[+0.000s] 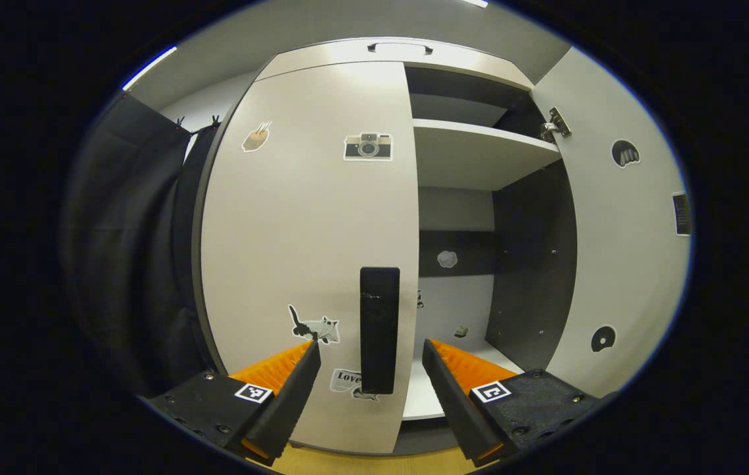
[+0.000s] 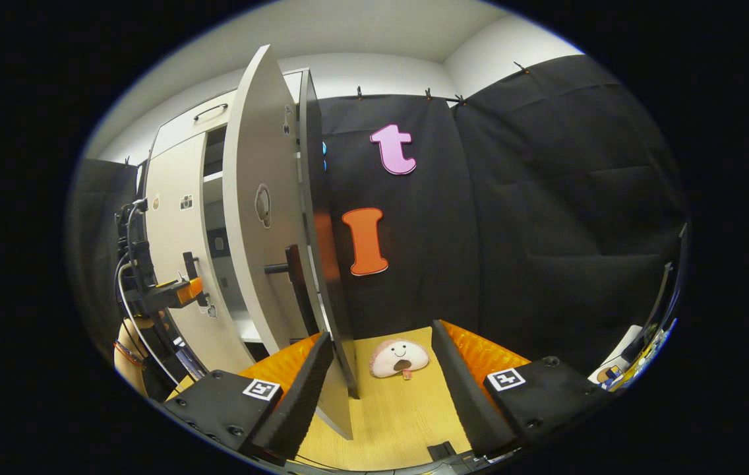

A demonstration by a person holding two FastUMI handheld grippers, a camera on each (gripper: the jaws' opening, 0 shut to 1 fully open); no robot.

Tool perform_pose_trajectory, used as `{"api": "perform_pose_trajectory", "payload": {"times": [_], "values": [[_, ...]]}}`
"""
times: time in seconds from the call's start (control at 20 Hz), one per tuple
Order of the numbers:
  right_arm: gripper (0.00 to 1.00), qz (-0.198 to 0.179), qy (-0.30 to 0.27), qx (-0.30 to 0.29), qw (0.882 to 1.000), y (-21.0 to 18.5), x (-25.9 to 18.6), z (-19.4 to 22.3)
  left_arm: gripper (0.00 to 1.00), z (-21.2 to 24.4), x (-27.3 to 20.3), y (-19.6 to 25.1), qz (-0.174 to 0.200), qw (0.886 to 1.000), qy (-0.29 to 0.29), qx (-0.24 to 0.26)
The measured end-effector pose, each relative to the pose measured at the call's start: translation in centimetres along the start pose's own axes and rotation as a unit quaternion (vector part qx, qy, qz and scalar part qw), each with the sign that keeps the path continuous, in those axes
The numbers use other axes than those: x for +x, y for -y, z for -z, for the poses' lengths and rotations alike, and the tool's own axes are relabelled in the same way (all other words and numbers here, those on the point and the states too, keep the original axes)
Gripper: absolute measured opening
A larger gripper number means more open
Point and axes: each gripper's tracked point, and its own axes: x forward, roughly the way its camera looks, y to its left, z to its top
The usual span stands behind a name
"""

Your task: Open the right door of the double-door shoe cabinet with the right hand, and open the left door with the left hand.

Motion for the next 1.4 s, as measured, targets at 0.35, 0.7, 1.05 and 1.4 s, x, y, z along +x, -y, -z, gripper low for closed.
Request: {"api": "perform_pose_trajectory", "payload": {"times": [0.35, 0.7, 1.05, 1.4], "values": [[0.98, -0.007, -0.012, -0.004, 1.000, -2.0, 1.3, 0.6, 0.93, 2.0, 1.9, -0.5, 0.007, 1.000, -0.020, -0.014], [0.99, -0.008, -0.026, -0.001, 1.000, -3.3, 1.3, 1.6, 0.51, 2.3, 2.4, 1.0, 0.038, 0.999, -0.020, -0.026], [0.98, 0.000, -0.033, 0.003, 0.999, -3.6, 0.4, 2.1, 0.20, 2.6, 2.5, 0.8, 0.024, 0.999, -0.033, -0.005], [0.99, -0.005, -0.035, -0.005, 0.999, -5.8, 0.1, 2.4, 0.13, 2.4, 1.2, 0.6, 0.046, 0.998, -0.027, -0.018]]}}
